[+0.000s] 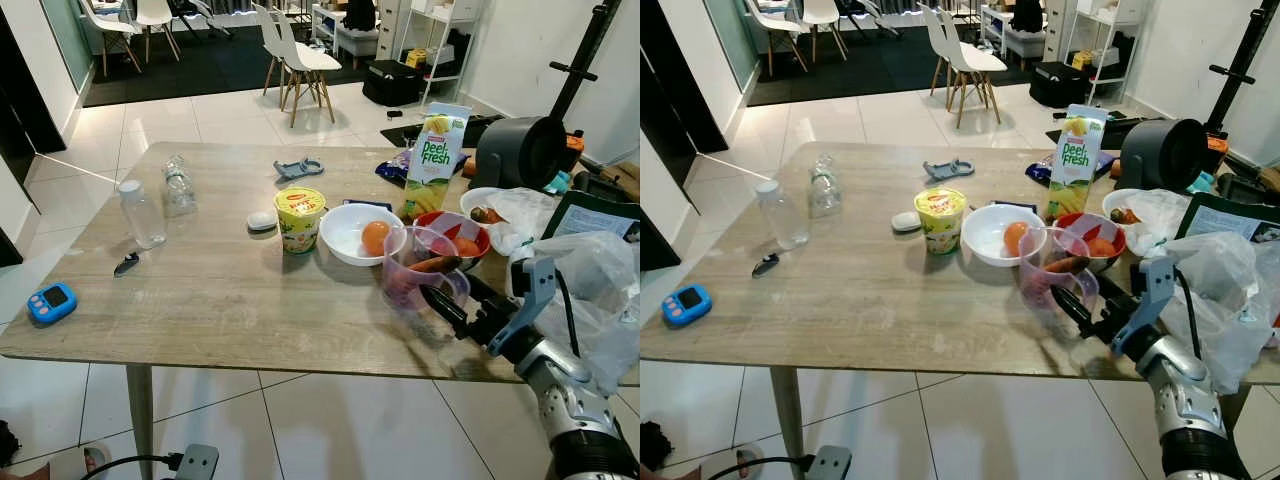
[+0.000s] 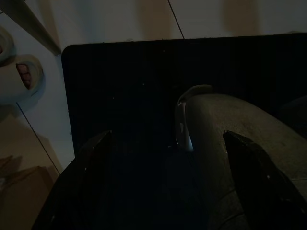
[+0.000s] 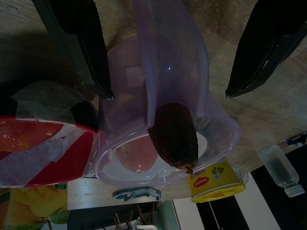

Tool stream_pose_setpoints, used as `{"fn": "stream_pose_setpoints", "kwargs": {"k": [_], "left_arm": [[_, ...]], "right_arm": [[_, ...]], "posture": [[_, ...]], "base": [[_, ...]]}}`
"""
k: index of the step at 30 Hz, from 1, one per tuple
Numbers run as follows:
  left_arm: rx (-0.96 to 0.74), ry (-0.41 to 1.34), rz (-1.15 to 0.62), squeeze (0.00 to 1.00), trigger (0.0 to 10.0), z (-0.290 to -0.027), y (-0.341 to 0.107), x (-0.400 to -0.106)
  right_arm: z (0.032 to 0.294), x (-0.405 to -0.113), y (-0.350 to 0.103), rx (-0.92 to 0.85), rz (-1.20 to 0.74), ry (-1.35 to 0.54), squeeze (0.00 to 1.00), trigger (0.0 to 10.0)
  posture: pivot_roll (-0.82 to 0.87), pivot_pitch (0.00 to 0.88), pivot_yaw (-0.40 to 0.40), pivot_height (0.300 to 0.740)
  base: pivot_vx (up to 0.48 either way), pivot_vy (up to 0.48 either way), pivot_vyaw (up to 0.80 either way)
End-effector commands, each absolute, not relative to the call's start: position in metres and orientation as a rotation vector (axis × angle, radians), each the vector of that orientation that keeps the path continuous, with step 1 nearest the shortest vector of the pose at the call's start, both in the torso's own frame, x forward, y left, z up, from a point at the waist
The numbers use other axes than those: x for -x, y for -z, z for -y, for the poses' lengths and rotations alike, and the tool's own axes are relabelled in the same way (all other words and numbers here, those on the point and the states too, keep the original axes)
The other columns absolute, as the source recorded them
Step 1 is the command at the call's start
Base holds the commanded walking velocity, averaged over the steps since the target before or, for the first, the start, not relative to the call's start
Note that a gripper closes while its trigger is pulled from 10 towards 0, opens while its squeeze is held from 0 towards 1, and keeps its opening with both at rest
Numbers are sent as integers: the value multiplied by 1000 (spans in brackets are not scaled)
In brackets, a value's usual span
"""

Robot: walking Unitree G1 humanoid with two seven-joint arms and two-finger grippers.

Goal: Restocking fridge

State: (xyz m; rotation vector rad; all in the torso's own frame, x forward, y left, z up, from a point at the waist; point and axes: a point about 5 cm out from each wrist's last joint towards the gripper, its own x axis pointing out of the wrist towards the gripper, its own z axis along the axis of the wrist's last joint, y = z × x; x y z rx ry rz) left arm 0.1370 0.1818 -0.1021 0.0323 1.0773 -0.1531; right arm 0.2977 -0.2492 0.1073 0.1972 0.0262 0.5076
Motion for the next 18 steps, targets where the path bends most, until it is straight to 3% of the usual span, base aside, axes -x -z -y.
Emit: {"fn": "stream_pose_setpoints", "kwargs": {"k": [1, 4, 5, 7, 8, 9, 10, 11, 12, 13, 14, 15, 18], "left_arm": [[-46, 160, -1121, 0, 10000, -184, 106, -126], [-46, 161, -1121, 0, 10000, -184, 106, -126], [-45, 162, -1121, 0, 10000, -184, 106, -126], [-45, 162, -1121, 0, 10000, -184, 106, -126], [-45, 162, -1121, 0, 10000, -184, 106, -126], [-44, 162, -1121, 0, 10000, -183, 106, -127], [-44, 162, -1121, 0, 10000, -183, 106, -127], [-43, 162, -1120, 0, 10000, -183, 106, -127], [-43, 163, -1120, 0, 10000, -183, 106, -127], [-42, 162, -1120, 0, 10000, -183, 106, -127], [-42, 162, -1120, 0, 10000, -183, 106, -127], [-42, 162, -1121, 0, 10000, -183, 106, -126], [-42, 162, -1122, 0, 10000, -183, 106, -126]], "right_arm": [[248, -298, -106, -193, -31, -510, 0, 10000], [249, -298, -106, -191, -30, -509, 0, 10000], [249, -298, -106, -191, -27, -509, 0, 9176], [249, -298, -106, -191, -27, -509, 0, 9176], [249, -298, -106, -190, -27, -510, 0, 8275], [249, -298, -106, -188, -26, -509, 0, 1529], [249, -298, -106, -188, -26, -509, 0, 1529], [249, -298, -106, -186, -26, -507, 0, 0], [250, -298, -106, -184, -26, -506, 0, 0], [250, -298, -106, -183, -26, -503, 0, 3529], [250, -298, -106, -182, -26, -501, 0, 3529], [250, -299, -106, -183, -26, -500, 0, 10000], [250, -299, -105, -186, -27, -498, 0, 10000]], "posture": [[67, 0, 3, 740], [66, 0, 4, 740], [65, 0, 4, 740], [65, 0, 4, 740], [65, 0, 4, 740], [66, 0, 3, 740], [66, 0, 3, 740], [66, 0, 3, 740], [66, 0, 3, 740], [66, 0, 3, 740], [66, 0, 3, 740], [66, 0, 3, 740], [68, 0, 4, 740]], "base": [[0, 0, 0], [0, 0, 0], [0, 0, 0], [0, 0, 0], [0, 0, 0], [0, 0, 0], [0, 0, 0], [0, 0, 0], [0, 0, 0], [0, 0, 0], [0, 0, 0], [0, 0, 0], [0, 0, 0]]}}
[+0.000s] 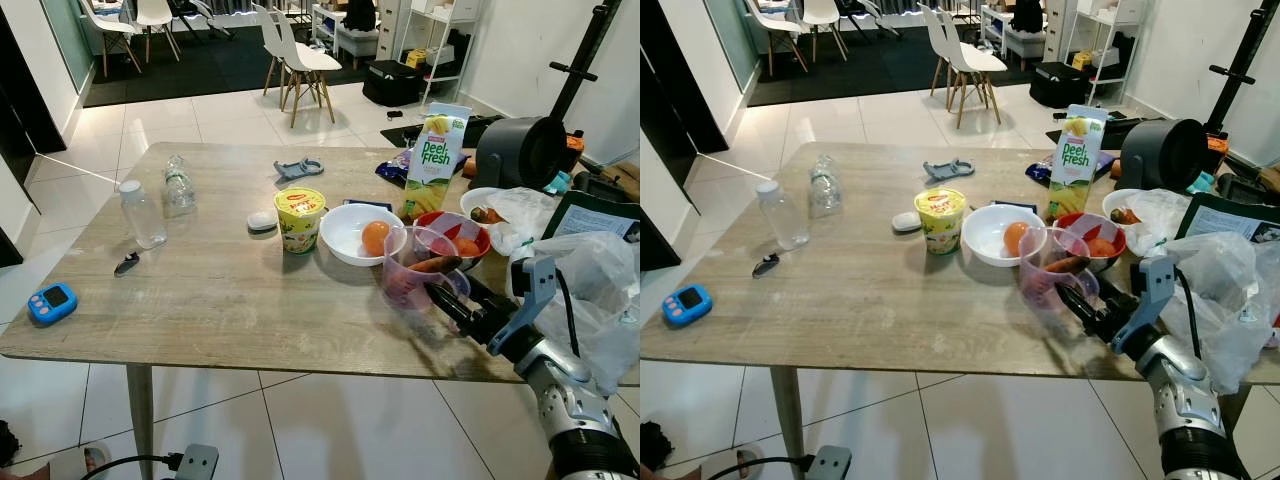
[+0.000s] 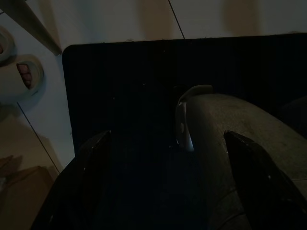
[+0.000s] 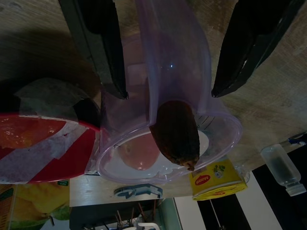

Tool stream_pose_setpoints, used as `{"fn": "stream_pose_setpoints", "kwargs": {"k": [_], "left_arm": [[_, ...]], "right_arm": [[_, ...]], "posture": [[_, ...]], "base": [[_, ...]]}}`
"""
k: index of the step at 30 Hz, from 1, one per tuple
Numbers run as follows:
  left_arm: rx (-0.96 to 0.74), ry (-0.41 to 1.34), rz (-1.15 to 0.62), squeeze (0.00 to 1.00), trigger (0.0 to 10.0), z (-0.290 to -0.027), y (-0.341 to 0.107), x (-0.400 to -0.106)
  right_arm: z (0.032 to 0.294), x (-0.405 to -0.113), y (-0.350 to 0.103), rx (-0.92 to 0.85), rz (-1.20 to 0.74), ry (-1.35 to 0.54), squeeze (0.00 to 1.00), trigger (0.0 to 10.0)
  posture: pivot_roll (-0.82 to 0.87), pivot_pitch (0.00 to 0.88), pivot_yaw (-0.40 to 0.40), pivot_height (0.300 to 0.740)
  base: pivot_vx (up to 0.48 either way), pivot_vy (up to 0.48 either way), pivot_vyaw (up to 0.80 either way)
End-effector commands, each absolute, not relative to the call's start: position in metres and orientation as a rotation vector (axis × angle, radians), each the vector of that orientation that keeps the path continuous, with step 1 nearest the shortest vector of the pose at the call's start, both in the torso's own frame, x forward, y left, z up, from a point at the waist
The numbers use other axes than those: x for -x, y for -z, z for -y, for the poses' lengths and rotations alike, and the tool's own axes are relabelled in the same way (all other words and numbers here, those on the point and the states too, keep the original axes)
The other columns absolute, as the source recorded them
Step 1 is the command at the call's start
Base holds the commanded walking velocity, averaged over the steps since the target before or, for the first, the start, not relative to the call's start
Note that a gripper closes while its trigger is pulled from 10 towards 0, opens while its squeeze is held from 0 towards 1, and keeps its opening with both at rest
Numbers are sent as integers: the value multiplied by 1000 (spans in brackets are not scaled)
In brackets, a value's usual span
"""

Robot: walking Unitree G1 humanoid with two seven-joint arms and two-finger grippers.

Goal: Restocking fridge

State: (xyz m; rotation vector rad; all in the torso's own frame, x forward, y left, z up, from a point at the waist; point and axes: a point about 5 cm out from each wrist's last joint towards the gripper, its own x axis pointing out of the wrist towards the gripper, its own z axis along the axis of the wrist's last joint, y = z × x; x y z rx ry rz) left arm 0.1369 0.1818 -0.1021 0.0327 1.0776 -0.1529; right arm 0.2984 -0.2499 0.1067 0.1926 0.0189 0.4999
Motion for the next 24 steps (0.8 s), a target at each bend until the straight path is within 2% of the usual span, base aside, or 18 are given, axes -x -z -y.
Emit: {"fn": "stream_pose_setpoints", "kwargs": {"k": [1, 7, 8, 12, 13, 20, 21, 22, 23, 24], "left_arm": [[-42, 161, -1123, 0, 10000, -183, 106, -126], [-42, 161, -1124, 0, 10000, -183, 106, -125], [-42, 161, -1124, 0, 10000, -183, 106, -125], [-42, 162, -1122, 0, 10000, -183, 106, -125], [-42, 163, -1122, 0, 10000, -183, 106, -126], [-43, 165, -1123, 0, 10000, -183, 106, -126], [-44, 165, -1123, 0, 10000, -183, 106, -126], [-44, 165, -1123, 0, 10000, -184, 106, -126], [-44, 165, -1123, 0, 10000, -184, 106, -126], [-43, 165, -1122, 0, 10000, -184, 106, -126]], "right_arm": [[250, -299, -105, -187, -28, -497, 0, 10000], [248, -300, -104, -187, -29, -493, 0, 10000], [247, -300, -104, -186, -27, -493, 0, 0], [247, -301, -104, -185, -25, -492, 0, 0], [248, -301, -104, -183, -21, -486, 0, 10000], [251, -300, -106, -185, -10, -471, 0, 10000], [251, -300, -106, -186, -8, -473, 0, 8471], [251, -300, -106, -187, -6, -473, 0, 8471], [251, -300, -106, -187, -4, -473, 0, 2431], [251, -300, -106, -187, -3, -473, 0, 2431]], "posture": [[68, 0, 4, 740], [69, 0, 3, 740], [68, 0, 5, 740], [68, 0, 4, 740], [68, 0, 4, 740], [66, 0, 6, 740], [67, 0, 7, 740], [67, 0, 7, 740], [67, 0, 7, 740], [67, 0, 7, 740]], "base": [[0, 0, 0], [0, 0, 0], [0, 0, 0], [0, 0, 0], [0, 0, 0], [0, 0, 0], [0, 0, 0], [0, 0, 0], [0, 0, 0], [0, 0, 0]]}}
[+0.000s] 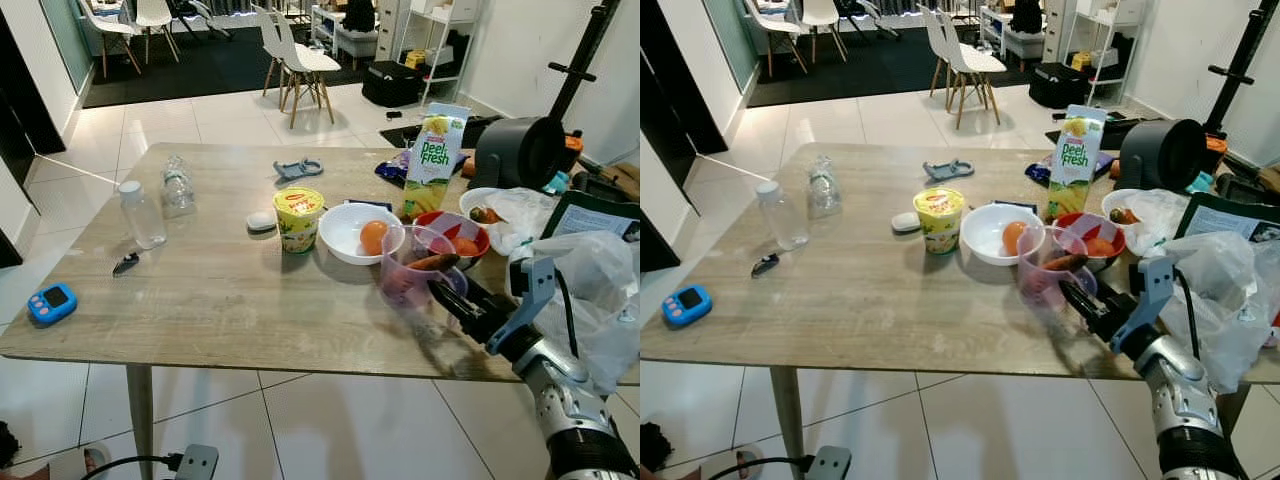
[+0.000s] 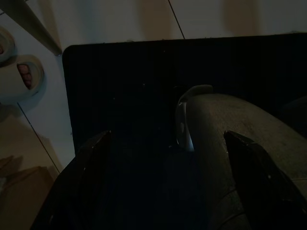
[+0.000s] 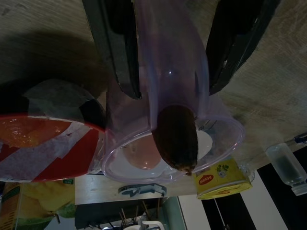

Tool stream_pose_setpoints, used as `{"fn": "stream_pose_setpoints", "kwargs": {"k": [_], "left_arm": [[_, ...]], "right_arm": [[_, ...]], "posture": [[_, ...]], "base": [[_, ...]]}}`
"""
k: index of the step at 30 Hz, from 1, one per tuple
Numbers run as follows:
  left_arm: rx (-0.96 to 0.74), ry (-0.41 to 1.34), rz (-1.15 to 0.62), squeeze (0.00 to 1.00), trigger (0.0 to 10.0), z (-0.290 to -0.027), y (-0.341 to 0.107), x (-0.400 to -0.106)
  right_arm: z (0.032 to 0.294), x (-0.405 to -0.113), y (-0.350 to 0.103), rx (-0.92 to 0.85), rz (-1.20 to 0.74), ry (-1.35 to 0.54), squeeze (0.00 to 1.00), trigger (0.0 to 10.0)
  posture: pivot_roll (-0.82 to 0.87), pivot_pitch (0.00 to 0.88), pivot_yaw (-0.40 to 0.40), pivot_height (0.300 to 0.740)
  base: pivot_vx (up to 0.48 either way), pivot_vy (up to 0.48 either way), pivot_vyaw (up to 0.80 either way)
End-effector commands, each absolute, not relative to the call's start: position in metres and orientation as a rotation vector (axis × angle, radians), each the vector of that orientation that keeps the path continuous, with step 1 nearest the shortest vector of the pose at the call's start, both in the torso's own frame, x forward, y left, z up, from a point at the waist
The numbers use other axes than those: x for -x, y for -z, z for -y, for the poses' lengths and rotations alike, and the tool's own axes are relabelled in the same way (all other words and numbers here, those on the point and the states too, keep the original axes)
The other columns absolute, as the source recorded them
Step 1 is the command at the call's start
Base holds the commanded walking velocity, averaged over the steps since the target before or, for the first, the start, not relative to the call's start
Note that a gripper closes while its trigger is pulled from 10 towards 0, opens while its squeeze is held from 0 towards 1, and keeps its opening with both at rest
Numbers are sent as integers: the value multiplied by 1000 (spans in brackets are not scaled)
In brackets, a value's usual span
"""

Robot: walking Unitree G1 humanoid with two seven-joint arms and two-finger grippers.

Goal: Restocking fridge

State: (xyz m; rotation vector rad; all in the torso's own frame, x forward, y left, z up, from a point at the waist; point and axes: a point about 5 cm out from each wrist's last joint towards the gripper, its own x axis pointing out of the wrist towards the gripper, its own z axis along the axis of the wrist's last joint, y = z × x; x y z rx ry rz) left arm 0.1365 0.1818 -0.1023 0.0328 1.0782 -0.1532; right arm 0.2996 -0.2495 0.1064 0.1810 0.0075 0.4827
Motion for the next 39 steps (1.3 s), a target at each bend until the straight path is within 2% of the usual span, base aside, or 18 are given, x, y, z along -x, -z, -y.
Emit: {"fn": "stream_pose_setpoints", "kwargs": {"k": [1, 2, 19, 20, 21, 23, 24, 25, 27, 28, 34, 39], "left_arm": [[-43, 165, -1122, 0, 10000, -184, 106, -126], [-43, 165, -1122, 0, 10000, -184, 106, -126], [-48, 170, -1120, 0, 10000, -183, 105, -127], [-48, 171, -1119, 0, 10000, -183, 105, -127], [-49, 171, -1119, 0, 10000, -183, 105, -127], [-50, 172, -1119, 0, 10000, -183, 105, -127], [-50, 172, -1119, 0, 10000, -184, 105, -127], [-52, 173, -1119, 0, 10000, -184, 105, -127], [-53, 174, -1119, 0, 10000, -184, 105, -128], [-54, 176, -1119, 0, 10000, -184, 105, -128], [-56, 180, -1120, 0, 10000, -184, 105, -128], [-55, 182, -1119, 0, 10000, -183, 105, -128]], "right_arm": [[251, -300, -106, -187, -3, -473, 0, 2431], [252, -300, -106, -187, -1, -472, 0, 0], [261, -295, -110, -181, 30, -469, 0, 0], [262, -293, -113, -179, 42, -485, 0, 1725], [263, -293, -115, -178, 49, -497, 0, 1725], [264, -290, -121, -170, 70, -537, 0, 7647], [264, -288, -123, -166, 79, -557, 0, 7647], [265, -286, -127, -161, 88, -581, 0, 9647], [266, -285, -129, -158, 95, -601, 0, 9647], [265, -283, -132, -154, 102, -621, 0, 10000], [260, -276, -141, -140, 118, -719, 0, 10000], [248, -262, -142, -154, 91, -883, 0, 10000]], "posture": [[67, 0, 7, 740], [68, 0, 7, 740], [63, 0, 12, 740], [63, 0, 12, 740], [63, 0, 12, 740], [62, 0, 13, 740], [62, 0, 13, 740], [62, 0, 13, 740], [62, 0, 13, 740], [59, 0, 13, 740], [58, 0, 15, 740], [57, 0, 19, 740]], "base": [[0, 0, 0], [0, 0, 0], [0, 0, 0], [0, 0, 0], [0, 0, 0], [0, 0, 0], [0, 0, 0], [0, 0, 0], [0, 0, 0], [0, 0, 0], [0, 0, 0], [0, 0, 0]]}}
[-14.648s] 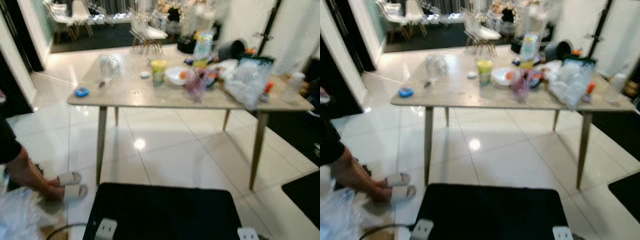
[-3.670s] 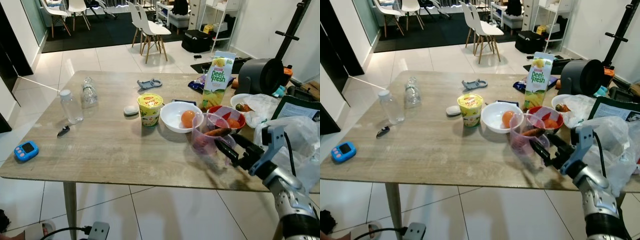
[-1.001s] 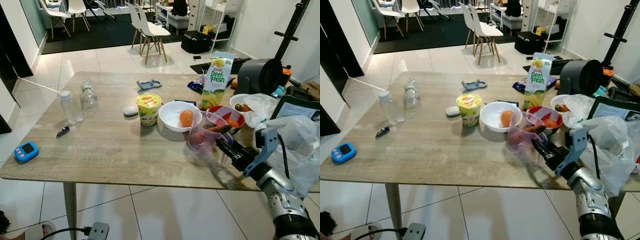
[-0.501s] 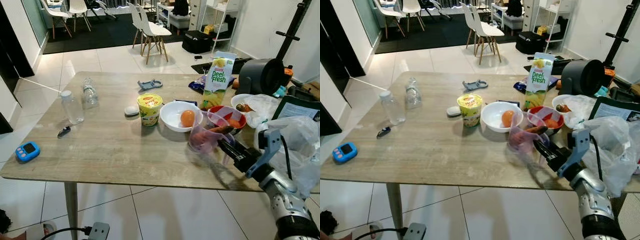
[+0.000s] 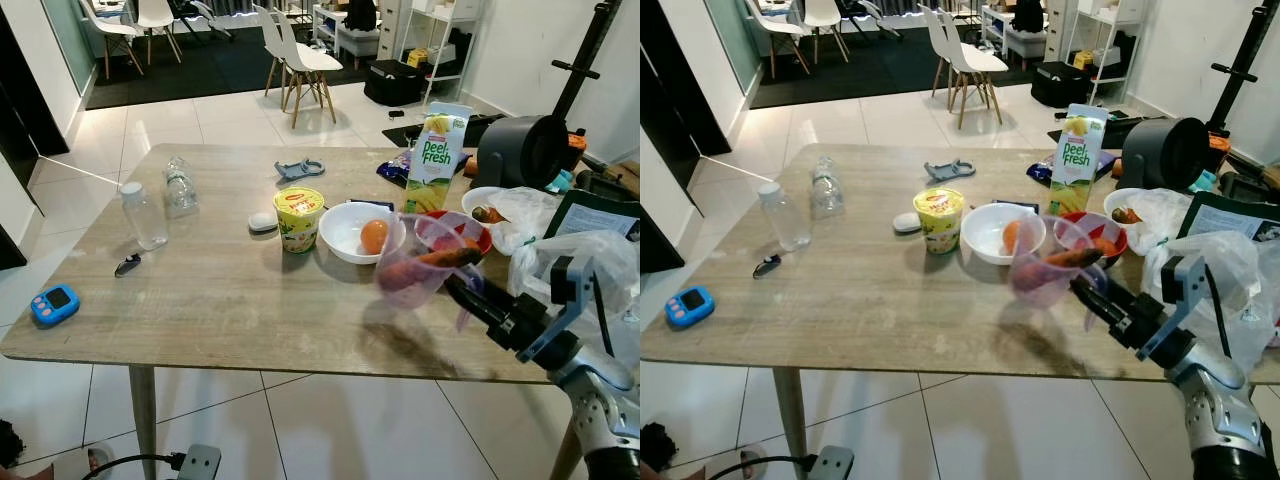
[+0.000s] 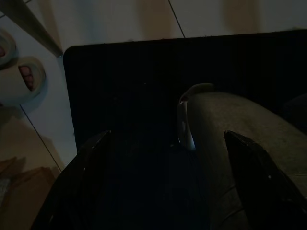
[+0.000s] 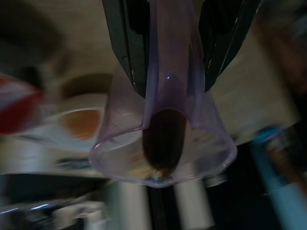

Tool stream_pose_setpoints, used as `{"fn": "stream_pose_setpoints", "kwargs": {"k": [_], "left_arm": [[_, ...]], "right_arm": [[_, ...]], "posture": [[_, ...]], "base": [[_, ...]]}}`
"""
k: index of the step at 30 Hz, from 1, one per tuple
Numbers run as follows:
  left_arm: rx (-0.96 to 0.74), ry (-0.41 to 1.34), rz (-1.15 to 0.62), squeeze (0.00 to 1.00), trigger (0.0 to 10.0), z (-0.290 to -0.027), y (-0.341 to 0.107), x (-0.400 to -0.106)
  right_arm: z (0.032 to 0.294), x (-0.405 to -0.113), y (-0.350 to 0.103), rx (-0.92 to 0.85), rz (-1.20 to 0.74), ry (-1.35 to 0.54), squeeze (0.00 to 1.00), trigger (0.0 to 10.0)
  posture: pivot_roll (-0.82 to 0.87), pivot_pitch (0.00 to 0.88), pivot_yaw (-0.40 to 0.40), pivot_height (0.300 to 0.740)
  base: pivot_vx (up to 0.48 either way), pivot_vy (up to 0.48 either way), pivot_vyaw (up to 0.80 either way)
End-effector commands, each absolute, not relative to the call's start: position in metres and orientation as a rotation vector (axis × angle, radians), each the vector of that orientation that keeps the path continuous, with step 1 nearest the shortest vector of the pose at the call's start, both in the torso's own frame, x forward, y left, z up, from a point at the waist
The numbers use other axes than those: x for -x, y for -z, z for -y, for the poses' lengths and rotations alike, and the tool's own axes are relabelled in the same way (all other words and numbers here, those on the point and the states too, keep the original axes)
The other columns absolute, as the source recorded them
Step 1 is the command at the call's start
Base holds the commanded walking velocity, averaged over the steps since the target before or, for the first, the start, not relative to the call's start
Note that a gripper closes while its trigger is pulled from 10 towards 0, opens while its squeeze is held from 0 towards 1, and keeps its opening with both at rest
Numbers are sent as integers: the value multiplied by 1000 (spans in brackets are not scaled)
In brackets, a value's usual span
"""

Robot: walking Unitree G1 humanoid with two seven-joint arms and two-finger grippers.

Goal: Restocking fridge

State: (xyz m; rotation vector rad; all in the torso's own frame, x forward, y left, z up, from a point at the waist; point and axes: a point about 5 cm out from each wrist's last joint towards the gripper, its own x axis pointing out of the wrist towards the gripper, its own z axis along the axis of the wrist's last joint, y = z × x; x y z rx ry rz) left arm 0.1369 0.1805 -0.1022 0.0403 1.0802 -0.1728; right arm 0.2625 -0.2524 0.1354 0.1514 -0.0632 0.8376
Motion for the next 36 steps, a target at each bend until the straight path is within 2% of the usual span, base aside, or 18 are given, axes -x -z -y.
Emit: {"fn": "stream_pose_setpoints", "kwargs": {"k": [1, 10, 19, 27, 36], "left_arm": [[-56, 183, -1120, 0, 10000, -183, 105, -128], [-60, 184, -1118, 0, 10000, -184, 105, -129], [-59, 188, -1116, 0, 10000, -184, 105, -130], [-62, 184, -1115, 0, 10000, -185, 104, -129], [-65, 189, -1117, 0, 10000, -186, 104, -129]], "right_arm": [[245, -259, -143, -161, 83, -926, 0, 10000], [230, -245, -152, -176, 49, -1139, 0, 10000], [198, -226, -147, -244, -17, -1381, 0, 10000], [193, -215, -132, -284, -95, -1436, 0, 10000], [205, -209, -110, -289, -210, -1381, 0, 10000]], "posture": [[57, 0, 21, 740], [55, 0, 21, 740], [57, 0, 22, 740], [61, 0, 20, 740], [58, 0, 23, 740]], "base": [[0, 0, 0], [0, 0, 0], [0, 0, 0], [0, 0, 0], [0, 0, 0]]}}
